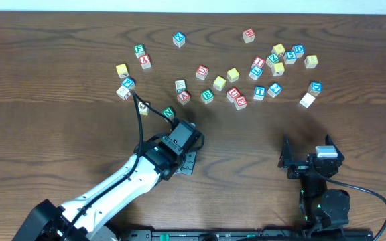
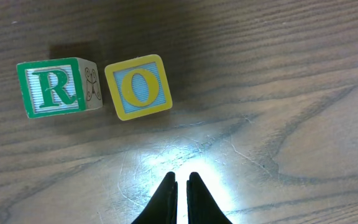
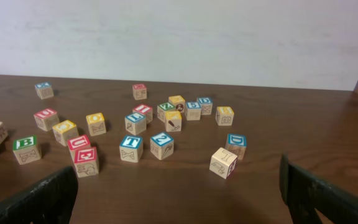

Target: Spell out ROBOT

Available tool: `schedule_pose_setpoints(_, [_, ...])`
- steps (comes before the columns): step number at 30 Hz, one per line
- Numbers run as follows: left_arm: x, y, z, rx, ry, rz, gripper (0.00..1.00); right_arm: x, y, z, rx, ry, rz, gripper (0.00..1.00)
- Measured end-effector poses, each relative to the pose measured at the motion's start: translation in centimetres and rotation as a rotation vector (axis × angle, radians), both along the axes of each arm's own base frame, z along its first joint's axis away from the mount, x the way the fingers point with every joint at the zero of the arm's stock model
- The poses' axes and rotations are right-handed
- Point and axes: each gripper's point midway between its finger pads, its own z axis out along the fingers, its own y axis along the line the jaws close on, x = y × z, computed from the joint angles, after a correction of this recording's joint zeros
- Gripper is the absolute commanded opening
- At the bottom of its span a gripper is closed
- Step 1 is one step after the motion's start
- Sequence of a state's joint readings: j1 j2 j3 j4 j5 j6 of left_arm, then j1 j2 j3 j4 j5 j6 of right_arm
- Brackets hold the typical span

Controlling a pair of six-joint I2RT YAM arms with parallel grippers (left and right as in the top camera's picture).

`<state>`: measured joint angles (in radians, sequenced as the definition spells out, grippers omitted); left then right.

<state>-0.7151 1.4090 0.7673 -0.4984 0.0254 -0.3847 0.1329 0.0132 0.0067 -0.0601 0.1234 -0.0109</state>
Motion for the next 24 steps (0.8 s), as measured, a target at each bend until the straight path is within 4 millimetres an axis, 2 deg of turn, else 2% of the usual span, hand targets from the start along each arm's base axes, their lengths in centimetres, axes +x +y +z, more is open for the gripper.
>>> schedule_pose_setpoints(9, [0.2, -0.2, -2.5, 0.038, 0.043, -0.009, 0.07, 0.0, 0.0, 0.0, 0.0, 0.0, 0.0, 0.99])
schedule_pose_setpoints(24, [1.1, -0.5, -2.4, 0.036, 0.002, -0.012, 0.07, 0.0, 0.0, 0.0, 0.0, 0.0, 0.0, 0.99])
